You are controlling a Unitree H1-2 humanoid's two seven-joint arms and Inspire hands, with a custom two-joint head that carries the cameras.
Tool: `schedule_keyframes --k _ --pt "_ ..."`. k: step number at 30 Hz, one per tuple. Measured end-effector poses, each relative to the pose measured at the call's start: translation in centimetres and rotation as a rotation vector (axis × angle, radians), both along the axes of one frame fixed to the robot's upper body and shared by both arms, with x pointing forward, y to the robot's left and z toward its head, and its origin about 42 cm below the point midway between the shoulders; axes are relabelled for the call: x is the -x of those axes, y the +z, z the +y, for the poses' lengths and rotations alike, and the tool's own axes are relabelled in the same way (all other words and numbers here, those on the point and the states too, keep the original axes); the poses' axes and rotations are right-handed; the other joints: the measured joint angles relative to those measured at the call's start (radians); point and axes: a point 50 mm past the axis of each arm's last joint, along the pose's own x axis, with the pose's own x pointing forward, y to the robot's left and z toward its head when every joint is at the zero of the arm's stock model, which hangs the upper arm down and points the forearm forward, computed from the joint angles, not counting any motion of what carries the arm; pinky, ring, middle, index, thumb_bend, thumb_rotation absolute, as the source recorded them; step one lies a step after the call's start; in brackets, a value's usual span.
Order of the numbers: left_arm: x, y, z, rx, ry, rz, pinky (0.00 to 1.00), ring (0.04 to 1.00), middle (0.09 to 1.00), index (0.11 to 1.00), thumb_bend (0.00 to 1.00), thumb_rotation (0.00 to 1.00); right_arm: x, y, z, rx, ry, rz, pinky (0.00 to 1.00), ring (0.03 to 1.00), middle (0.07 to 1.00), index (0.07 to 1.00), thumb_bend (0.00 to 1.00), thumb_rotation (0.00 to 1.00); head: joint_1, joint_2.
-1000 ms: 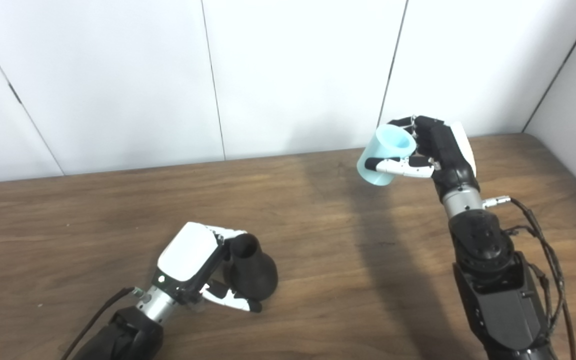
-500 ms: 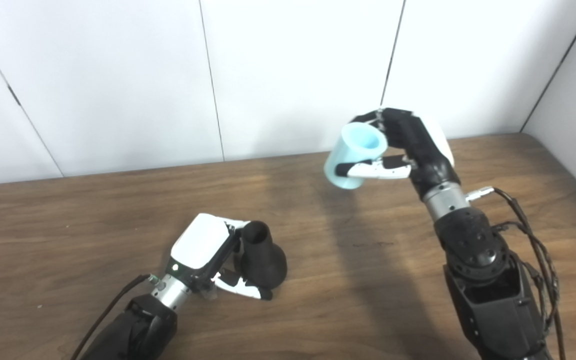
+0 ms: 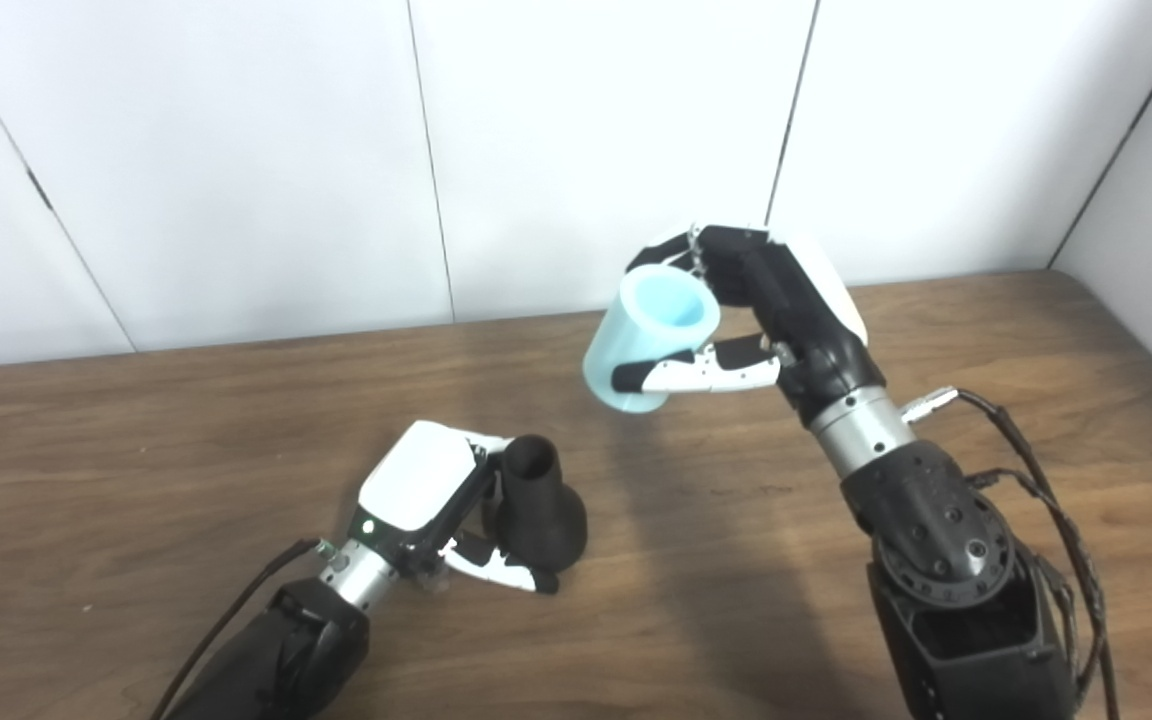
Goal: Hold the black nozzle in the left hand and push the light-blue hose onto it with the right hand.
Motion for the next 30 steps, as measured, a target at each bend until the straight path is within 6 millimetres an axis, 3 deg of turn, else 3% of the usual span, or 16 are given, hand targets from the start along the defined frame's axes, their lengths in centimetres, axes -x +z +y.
schedule_keyframes --k 15,24,30 --pt "-0.2 -0.2 -0.2 -0.016 -0.008 0.014 0.28 0.379 0.455 0.544 0.5 0.0 0.5 -0.5 2.3 0.114 0.068 -0.003 0.28 0.392 0.47 0.534 0.51 0.0 0.011 0.009" --pt "-0.3 -0.2 -0.3 -0.023 -0.014 0.027 0.29 0.383 0.45 0.54 0.5 0.0 -0.8 -2.9 1.9 0.186 0.045 0.044 0.26 0.375 0.463 0.547 0.51 0.0 0.012 0.014" --pt "-0.3 -0.2 -0.3 -0.024 -0.015 0.033 0.31 0.397 0.461 0.536 0.5 0.0 -1.2 -2.7 1.8 0.168 0.028 0.041 0.25 0.378 0.459 0.548 0.51 0.0 0.014 0.014"
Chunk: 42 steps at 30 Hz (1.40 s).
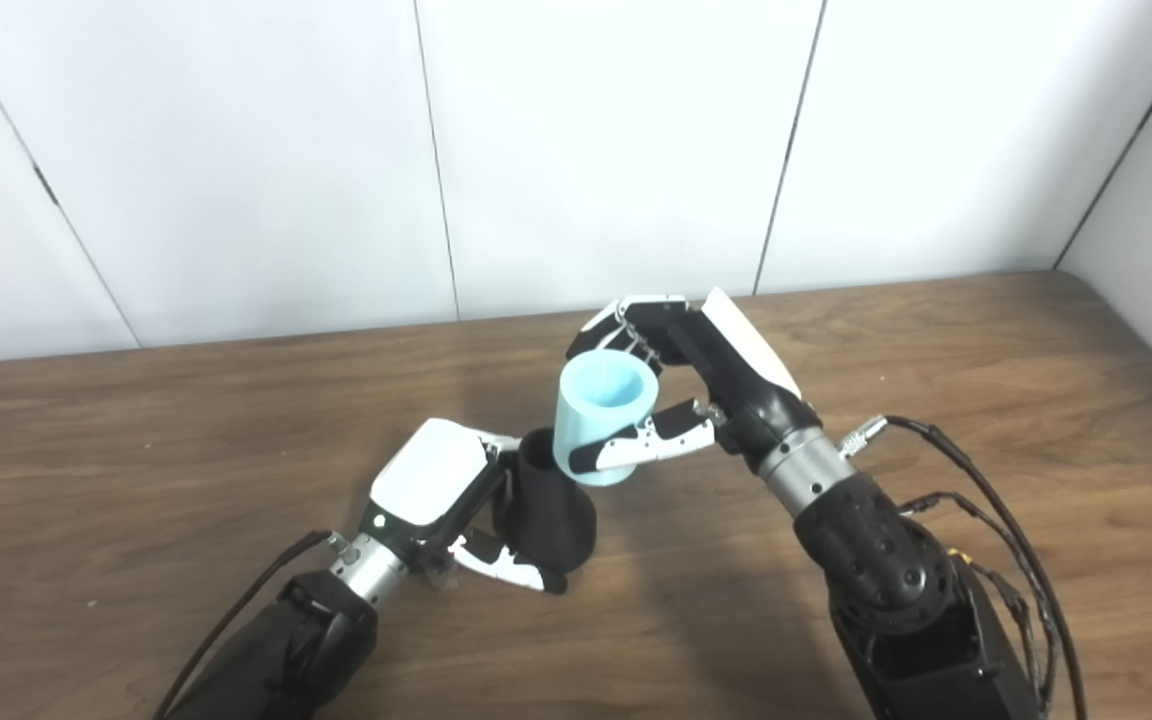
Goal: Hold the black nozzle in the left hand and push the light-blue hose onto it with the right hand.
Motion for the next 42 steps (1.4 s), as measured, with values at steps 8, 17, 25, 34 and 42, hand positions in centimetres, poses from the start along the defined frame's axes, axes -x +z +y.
schedule_keyframes --k 8,17,25,34,42 --pt "-0.1 0.0 0.0 -0.001 -0.001 0.003 0.31 0.4 0.463 0.534 0.5 0.0 -0.4 0.2 -0.2 -0.044 -0.006 0.006 0.27 0.388 0.466 0.539 0.51 0.0 -0.002 -0.002" --pt "-0.3 0.0 0.0 -0.004 0.0 0.005 0.31 0.396 0.463 0.533 0.5 0.0 -0.7 0.7 -0.5 -0.083 0.006 0.001 0.26 0.379 0.457 0.545 0.51 0.0 -0.005 -0.011" --pt "-0.8 0.0 -0.3 -0.004 -0.004 0.015 0.3 0.388 0.461 0.538 0.5 0.0 -1.0 0.9 0.0 -0.092 0.017 -0.001 0.27 0.395 0.458 0.541 0.51 0.0 0.008 -0.008" --pt "-0.8 0.0 -0.4 -0.005 -0.007 0.014 0.3 0.392 0.458 0.534 0.5 0.0 -1.8 -0.6 0.7 -0.077 0.015 0.044 0.28 0.399 0.461 0.537 0.51 0.0 0.017 -0.003" --pt "-0.8 0.1 -0.4 -0.004 -0.006 0.013 0.3 0.396 0.457 0.532 0.5 0.0 -1.6 -1.1 1.3 -0.082 0.027 0.027 0.29 0.4 0.459 0.529 0.52 0.0 0.02 0.005"
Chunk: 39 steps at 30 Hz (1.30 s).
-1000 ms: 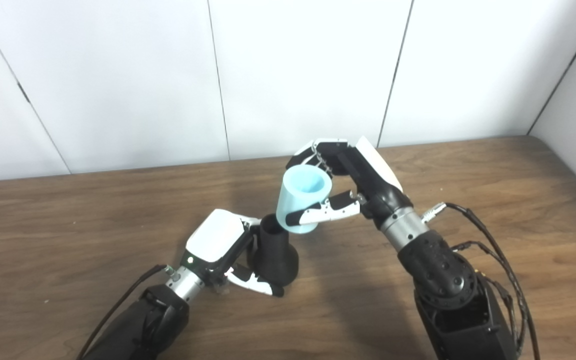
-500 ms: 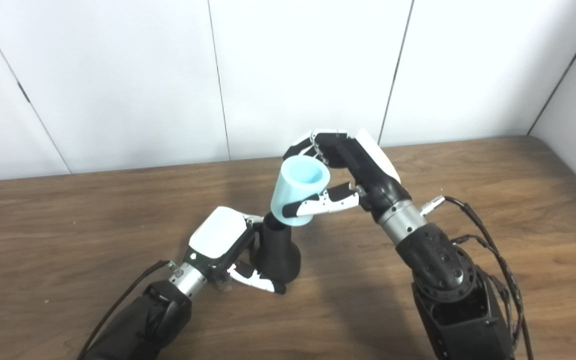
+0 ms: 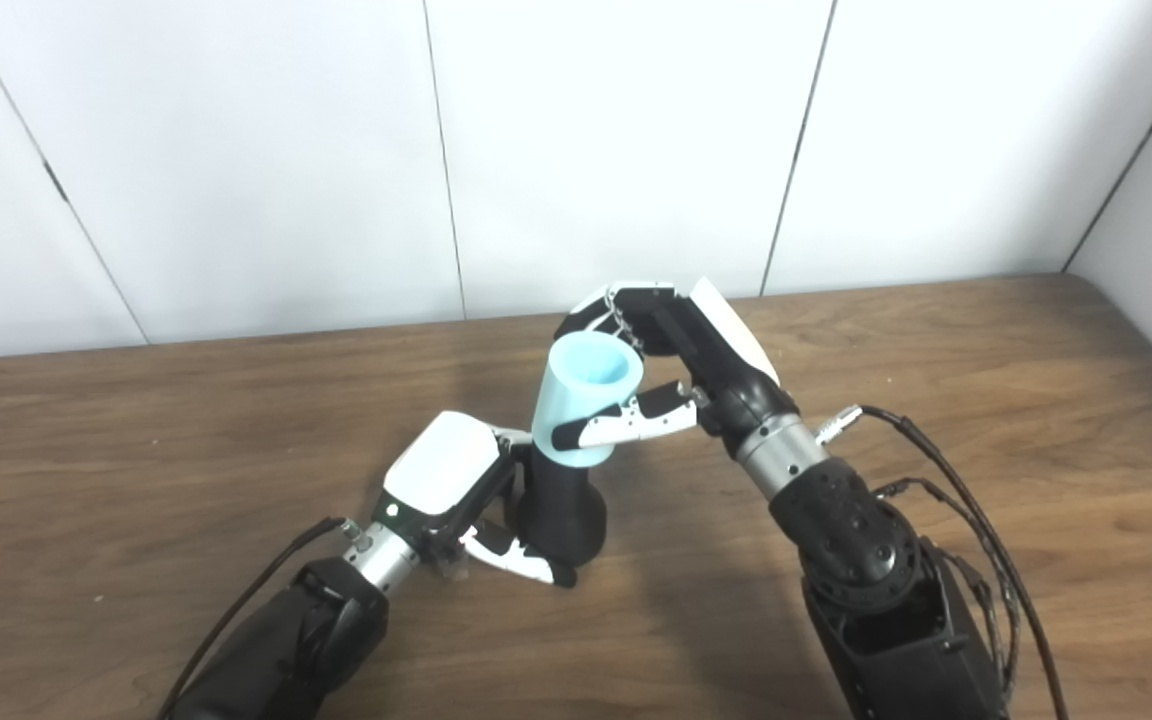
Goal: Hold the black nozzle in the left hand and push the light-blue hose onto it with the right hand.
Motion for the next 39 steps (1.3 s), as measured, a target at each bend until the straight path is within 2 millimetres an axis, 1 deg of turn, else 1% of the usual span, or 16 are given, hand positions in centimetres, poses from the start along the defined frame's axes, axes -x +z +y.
schedule_keyframes --k 4,7,16,21,25,28,30,34,37,39 --pt "0.0 0.0 0.0 0.0 0.0 -0.001 0.31 0.4 0.462 0.53 0.5 0.0 -0.2 -0.9 0.1 -0.003 -0.005 -0.002 0.29 0.399 0.457 0.529 0.52 0.0 0.002 0.003" --pt "0.0 0.0 0.0 -0.001 0.002 0.0 0.32 0.408 0.466 0.527 0.5 0.0 -0.2 -0.9 0.2 0.001 -0.005 -0.012 0.28 0.393 0.457 0.538 0.51 0.0 0.0 0.003" --pt "0.0 0.1 0.1 0.0 0.004 0.002 0.31 0.401 0.462 0.53 0.5 0.0 -0.3 -0.8 0.3 0.008 0.0 -0.027 0.24 0.377 0.454 0.544 0.51 0.0 0.003 0.008" --pt "0.1 0.1 0.1 0.0 0.005 0.003 0.3 0.395 0.46 0.533 0.5 0.0 -0.4 -1.1 0.6 0.016 0.019 -0.046 0.26 0.385 0.46 0.531 0.51 0.0 0.008 0.012" --pt "0.1 0.1 0.1 0.0 0.005 0.001 0.31 0.401 0.465 0.529 0.5 0.0 -0.8 -1.9 1.1 0.038 0.033 -0.045 0.26 0.382 0.458 0.531 0.51 0.0 0.006 0.014" --pt "0.2 0.2 0.2 0.0 0.005 0.0 0.32 0.407 0.467 0.512 0.5 0.0 -0.9 -2.1 1.3 0.043 0.041 -0.069 0.26 0.383 0.46 0.532 0.51 0.0 0.006 0.014" --pt "0.2 0.1 0.2 0.001 0.005 0.001 0.31 0.404 0.47 0.523 0.5 0.0 -0.9 -2.3 1.4 0.045 0.041 -0.079 0.27 0.383 0.462 0.534 0.51 0.0 0.006 0.014" --pt "0.2 0.1 0.2 0.002 0.006 0.002 0.3 0.397 0.463 0.531 0.5 0.0 -0.9 -2.2 1.6 0.059 0.041 -0.094 0.27 0.385 0.462 0.534 0.51 0.0 0.005 0.012" --pt "0.2 0.1 0.2 0.001 0.007 0.002 0.32 0.409 0.472 0.515 0.5 0.0 -1.0 -2.1 1.7 0.07 0.04 -0.1 0.28 0.387 0.465 0.535 0.51 0.0 0.002 0.014" --pt "0.2 0.1 0.2 0.001 0.007 0.002 0.32 0.404 0.471 0.523 0.5 0.0 -1.0 -2.1 1.8 0.079 0.041 -0.104 0.28 0.387 0.462 0.524 0.52 0.0 0.002 0.012"
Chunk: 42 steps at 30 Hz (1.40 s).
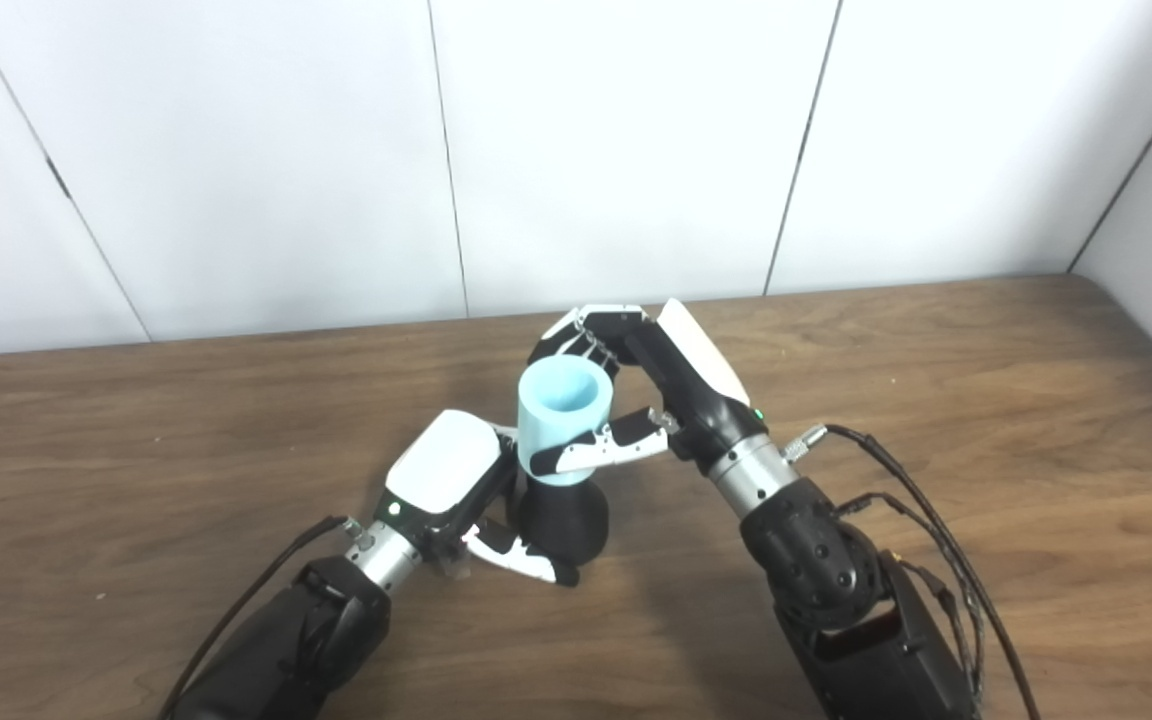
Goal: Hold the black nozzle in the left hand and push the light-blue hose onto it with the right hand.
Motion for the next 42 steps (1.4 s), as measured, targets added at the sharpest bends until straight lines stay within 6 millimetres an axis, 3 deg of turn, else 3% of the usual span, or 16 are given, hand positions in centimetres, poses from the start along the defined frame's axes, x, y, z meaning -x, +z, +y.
schedule_keyframes --k 14,21,42 --pt "0.1 0.0 0.0 0.0 0.0 0.0 0.3 0.391 0.46 0.533 0.5 0.0 -0.1 0.1 -0.1 0.035 -0.003 -0.012 0.29 0.388 0.469 0.532 0.51 0.0 -0.003 0.005" --pt "0.0 0.0 0.0 0.0 0.002 0.002 0.33 0.41 0.468 0.513 0.5 0.0 -0.1 0.1 -0.4 0.041 -0.004 -0.014 0.29 0.402 0.482 0.506 0.52 0.0 -0.002 0.006" --pt "0.1 0.0 -0.1 -0.003 0.003 0.001 0.3 0.392 0.458 0.535 0.5 0.0 0.9 -1.4 -0.5 -0.023 -0.035 -0.006 0.31 0.396 0.459 0.535 0.51 0.0 0.029 0.002"
